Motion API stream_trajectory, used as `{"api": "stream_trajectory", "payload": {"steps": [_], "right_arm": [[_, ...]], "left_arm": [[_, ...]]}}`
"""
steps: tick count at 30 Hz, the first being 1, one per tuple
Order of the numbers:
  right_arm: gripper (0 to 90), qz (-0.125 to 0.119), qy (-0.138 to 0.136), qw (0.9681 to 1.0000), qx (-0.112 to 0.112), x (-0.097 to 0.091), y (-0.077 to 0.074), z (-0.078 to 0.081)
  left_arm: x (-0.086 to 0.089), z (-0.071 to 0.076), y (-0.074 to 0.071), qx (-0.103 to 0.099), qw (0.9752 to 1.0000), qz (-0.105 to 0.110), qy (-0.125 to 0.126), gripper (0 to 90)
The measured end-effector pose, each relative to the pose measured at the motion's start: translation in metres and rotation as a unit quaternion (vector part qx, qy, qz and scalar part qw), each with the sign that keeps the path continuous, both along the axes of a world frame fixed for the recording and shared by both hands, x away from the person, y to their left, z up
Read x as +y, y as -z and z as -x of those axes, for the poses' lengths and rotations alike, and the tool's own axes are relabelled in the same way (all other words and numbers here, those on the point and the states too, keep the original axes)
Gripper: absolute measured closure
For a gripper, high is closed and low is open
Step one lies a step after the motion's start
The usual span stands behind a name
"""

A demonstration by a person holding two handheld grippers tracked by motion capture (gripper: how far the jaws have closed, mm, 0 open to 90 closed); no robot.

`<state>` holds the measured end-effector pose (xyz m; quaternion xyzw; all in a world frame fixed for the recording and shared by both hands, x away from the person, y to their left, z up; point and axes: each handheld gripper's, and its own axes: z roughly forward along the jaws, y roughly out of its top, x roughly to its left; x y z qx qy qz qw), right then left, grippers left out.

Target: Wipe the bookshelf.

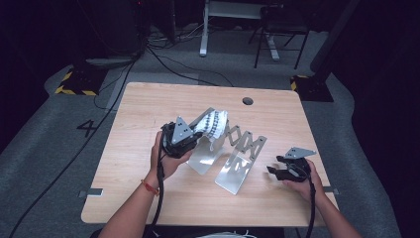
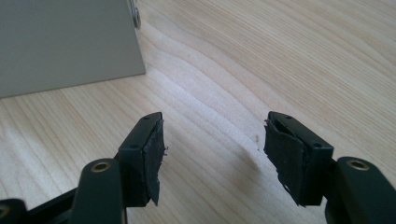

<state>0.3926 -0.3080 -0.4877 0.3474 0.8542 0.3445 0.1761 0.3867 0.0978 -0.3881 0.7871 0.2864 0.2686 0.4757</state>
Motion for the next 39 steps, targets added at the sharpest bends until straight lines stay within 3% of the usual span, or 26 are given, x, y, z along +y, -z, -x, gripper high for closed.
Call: {"api": "stream_trajectory", "payload": {"steps": [6,10,16,19,25,28,31,39], "right_arm": [[38.4,-0.002,-0.002,1.0000,-0.007,0.000,-0.002,0.004],[38.4,-0.001,-0.001,1.0000,-0.006,-0.001,-0.001,0.005],[38.2,0.000,-0.008,0.9999,-0.010,0.000,-0.001,0.007],[37.8,-0.002,-0.010,0.9999,-0.006,0.000,0.000,0.007],[37.2,-0.002,-0.015,0.9999,0.005,0.002,0.006,0.005],[37.2,0.000,-0.017,0.9998,0.005,0.004,0.006,0.005],[37.1,0.000,-0.017,0.9998,0.007,0.005,0.007,0.005],[36.8,-0.001,-0.018,0.9998,0.008,0.005,0.007,0.005]], "left_arm": [[-0.014,-0.007,0.014,0.012,0.9997,-0.021,0.010,75.0],[-0.018,-0.012,0.028,0.036,0.9990,-0.016,0.019,75.2],[-0.029,-0.015,0.052,0.058,0.9956,-0.068,0.028,75.3],[-0.032,-0.018,0.063,0.068,0.9935,-0.085,0.033,75.3],[-0.027,-0.026,0.076,0.089,0.9922,-0.079,0.039,75.7],[-0.028,-0.026,0.080,0.083,0.9918,-0.090,0.037,75.8],[-0.030,-0.027,0.087,0.098,0.9902,-0.091,0.041,75.9],[-0.039,-0.027,0.109,0.119,0.9819,-0.139,0.049,76.0]]}}
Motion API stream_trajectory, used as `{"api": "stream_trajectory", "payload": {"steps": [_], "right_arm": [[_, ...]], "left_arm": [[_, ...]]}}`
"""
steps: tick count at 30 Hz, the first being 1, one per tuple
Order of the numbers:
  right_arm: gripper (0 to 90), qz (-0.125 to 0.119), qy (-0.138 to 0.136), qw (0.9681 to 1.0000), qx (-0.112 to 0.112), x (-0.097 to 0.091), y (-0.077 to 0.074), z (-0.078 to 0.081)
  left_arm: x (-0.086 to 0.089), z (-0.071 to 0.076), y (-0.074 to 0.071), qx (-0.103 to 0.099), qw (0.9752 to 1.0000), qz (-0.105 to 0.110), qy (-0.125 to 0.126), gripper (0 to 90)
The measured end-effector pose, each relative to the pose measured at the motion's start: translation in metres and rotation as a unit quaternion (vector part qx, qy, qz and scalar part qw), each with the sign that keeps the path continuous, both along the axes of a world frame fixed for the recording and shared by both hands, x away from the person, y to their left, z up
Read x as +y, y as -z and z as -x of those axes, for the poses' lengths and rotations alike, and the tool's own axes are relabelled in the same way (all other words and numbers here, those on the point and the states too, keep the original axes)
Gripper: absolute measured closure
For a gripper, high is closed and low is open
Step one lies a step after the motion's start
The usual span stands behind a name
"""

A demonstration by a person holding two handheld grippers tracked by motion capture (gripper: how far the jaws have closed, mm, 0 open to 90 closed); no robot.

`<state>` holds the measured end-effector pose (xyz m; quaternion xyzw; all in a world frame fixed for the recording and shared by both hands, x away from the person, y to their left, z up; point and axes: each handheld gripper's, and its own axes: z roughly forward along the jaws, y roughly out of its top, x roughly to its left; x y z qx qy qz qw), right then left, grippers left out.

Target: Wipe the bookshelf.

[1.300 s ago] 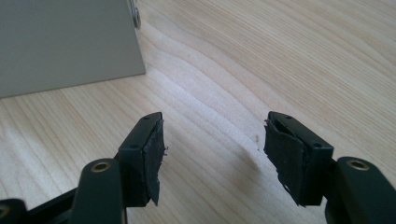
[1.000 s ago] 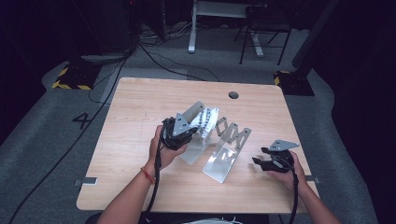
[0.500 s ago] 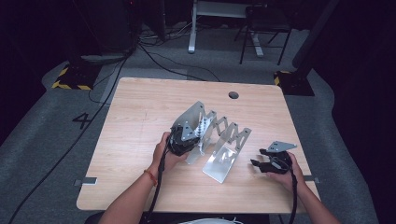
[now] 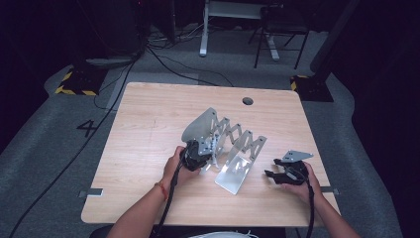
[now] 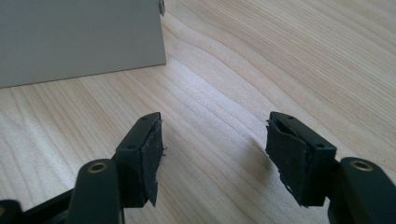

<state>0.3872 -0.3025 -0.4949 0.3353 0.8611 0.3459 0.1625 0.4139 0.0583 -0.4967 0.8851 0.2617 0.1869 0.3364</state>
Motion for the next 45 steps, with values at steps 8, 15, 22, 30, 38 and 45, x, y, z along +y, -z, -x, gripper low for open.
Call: {"api": "stream_trajectory", "payload": {"steps": [8,15,22,30,38,45], "right_arm": [[36.7,-0.004,-0.002,1.0000,0.000,0.001,0.000,0.000],[36.7,-0.003,-0.003,1.0000,-0.001,0.001,0.000,0.000],[36.7,-0.004,-0.002,1.0000,-0.002,0.001,-0.001,-0.001],[36.7,-0.005,-0.003,1.0000,-0.002,0.001,-0.001,-0.001],[36.9,-0.004,-0.005,1.0000,-0.003,0.003,0.001,0.000],[36.5,-0.007,-0.007,0.9999,-0.002,0.003,0.002,0.000]], "left_arm": [[0.004,0.002,-0.008,-0.002,0.9995,0.031,-0.006,76.2],[0.010,0.015,-0.039,-0.043,0.9958,0.081,0.003,76.2],[0.018,0.032,-0.074,-0.088,0.9867,0.136,0.015,76.2],[0.020,0.035,-0.075,-0.085,0.9868,0.136,0.022,76.2],[0.009,0.021,-0.039,-0.032,0.9971,0.066,0.021,76.3],[0.003,0.006,-0.010,0.017,0.9992,0.033,0.015,75.4]]}}
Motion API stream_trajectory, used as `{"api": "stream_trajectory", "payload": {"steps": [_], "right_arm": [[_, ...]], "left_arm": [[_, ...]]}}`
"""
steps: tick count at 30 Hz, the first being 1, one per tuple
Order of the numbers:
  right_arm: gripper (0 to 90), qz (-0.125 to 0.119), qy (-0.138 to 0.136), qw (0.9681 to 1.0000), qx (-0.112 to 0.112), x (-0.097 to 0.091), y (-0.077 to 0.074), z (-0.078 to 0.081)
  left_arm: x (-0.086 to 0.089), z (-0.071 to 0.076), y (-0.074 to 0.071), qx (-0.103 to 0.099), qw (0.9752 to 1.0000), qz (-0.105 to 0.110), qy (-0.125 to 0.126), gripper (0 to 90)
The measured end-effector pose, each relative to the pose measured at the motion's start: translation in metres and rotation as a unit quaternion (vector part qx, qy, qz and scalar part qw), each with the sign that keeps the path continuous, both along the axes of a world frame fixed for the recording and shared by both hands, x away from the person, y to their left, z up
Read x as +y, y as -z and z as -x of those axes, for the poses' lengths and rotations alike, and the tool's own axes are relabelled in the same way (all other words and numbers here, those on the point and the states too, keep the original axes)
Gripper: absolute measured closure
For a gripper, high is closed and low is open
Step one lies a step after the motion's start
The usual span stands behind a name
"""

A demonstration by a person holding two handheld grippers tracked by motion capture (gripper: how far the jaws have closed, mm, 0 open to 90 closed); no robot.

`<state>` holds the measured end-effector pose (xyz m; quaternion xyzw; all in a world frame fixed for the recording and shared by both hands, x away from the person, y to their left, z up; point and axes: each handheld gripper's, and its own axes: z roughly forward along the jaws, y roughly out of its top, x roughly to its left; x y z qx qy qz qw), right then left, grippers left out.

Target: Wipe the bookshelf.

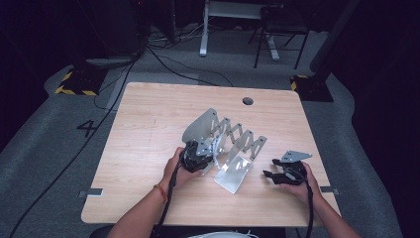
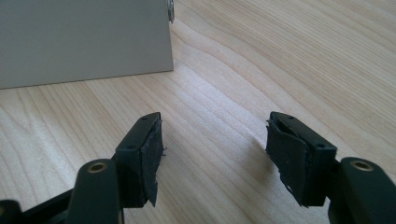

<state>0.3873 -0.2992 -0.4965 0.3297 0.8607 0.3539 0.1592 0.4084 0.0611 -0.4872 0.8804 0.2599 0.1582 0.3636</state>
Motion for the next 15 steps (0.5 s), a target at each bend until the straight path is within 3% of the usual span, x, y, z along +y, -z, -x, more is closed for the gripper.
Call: {"api": "stream_trajectory", "payload": {"steps": [4,10,15], "right_arm": [[35.5,-0.007,0.003,1.0000,0.002,-0.001,0.001,-0.001],[33.0,-0.023,0.008,0.9997,0.004,-0.003,0.004,-0.004],[28.0,-0.026,0.006,0.9997,0.000,0.000,0.006,-0.004]], "left_arm": [[0.000,-0.004,0.009,0.020,0.9998,-0.002,0.003,75.4],[-0.007,-0.003,0.010,0.003,1.0000,-0.002,-0.007,74.3],[-0.010,-0.002,0.010,0.001,0.9999,-0.011,0.007,75.0]]}}
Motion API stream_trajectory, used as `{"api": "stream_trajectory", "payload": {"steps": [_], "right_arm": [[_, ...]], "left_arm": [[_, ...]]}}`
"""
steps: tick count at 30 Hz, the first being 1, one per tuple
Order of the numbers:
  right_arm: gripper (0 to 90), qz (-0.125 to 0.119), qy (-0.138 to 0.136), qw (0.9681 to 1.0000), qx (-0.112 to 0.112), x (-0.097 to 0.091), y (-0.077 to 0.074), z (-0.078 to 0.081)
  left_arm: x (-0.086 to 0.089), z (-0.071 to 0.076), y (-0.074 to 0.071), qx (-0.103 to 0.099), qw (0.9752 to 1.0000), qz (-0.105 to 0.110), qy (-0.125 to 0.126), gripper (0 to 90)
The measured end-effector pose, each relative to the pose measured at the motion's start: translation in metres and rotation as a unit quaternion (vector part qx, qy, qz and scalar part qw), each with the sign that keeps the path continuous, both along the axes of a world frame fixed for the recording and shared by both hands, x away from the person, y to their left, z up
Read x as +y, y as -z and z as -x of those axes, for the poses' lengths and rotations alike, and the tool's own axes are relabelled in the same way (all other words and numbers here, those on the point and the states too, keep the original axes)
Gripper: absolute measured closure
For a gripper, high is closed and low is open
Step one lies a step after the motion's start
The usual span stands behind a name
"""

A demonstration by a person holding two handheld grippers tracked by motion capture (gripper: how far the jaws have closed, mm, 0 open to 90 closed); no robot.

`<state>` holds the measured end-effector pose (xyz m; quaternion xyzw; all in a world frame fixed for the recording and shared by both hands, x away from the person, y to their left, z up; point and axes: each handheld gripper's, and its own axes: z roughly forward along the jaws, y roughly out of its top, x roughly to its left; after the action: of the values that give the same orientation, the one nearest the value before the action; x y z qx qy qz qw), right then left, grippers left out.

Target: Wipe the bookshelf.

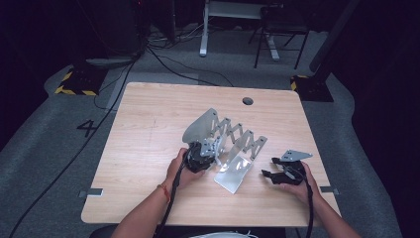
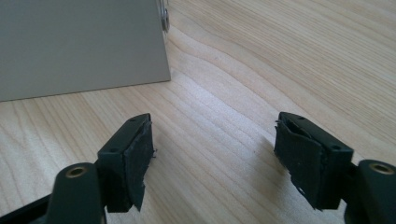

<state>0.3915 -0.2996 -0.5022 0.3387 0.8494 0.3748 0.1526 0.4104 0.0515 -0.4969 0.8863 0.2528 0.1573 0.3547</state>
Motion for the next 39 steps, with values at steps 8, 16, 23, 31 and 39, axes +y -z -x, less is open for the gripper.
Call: {"api": "stream_trajectory", "payload": {"steps": [8,16,23,31,39], "right_arm": [[27.3,0.000,-0.001,1.0000,0.001,0.000,0.000,0.000],[27.3,0.002,0.004,1.0000,0.002,0.001,0.000,-0.001],[27.3,0.003,0.004,1.0000,0.002,0.002,0.000,-0.002],[27.4,0.003,0.003,1.0000,0.002,0.001,0.000,-0.002],[27.4,0.002,0.005,1.0000,0.003,0.002,0.000,-0.002]], "left_arm": [[0.014,0.008,-0.004,0.013,0.9996,-0.022,0.012,75.2],[0.042,0.024,-0.005,0.034,0.9992,-0.017,0.014,75.3],[0.047,0.028,-0.017,0.009,1.0000,0.002,-0.004,75.2],[0.041,0.024,-0.058,-0.055,0.9967,0.052,-0.029,75.6],[0.030,0.022,-0.091,-0.100,0.9904,0.092,-0.027,75.7]]}}
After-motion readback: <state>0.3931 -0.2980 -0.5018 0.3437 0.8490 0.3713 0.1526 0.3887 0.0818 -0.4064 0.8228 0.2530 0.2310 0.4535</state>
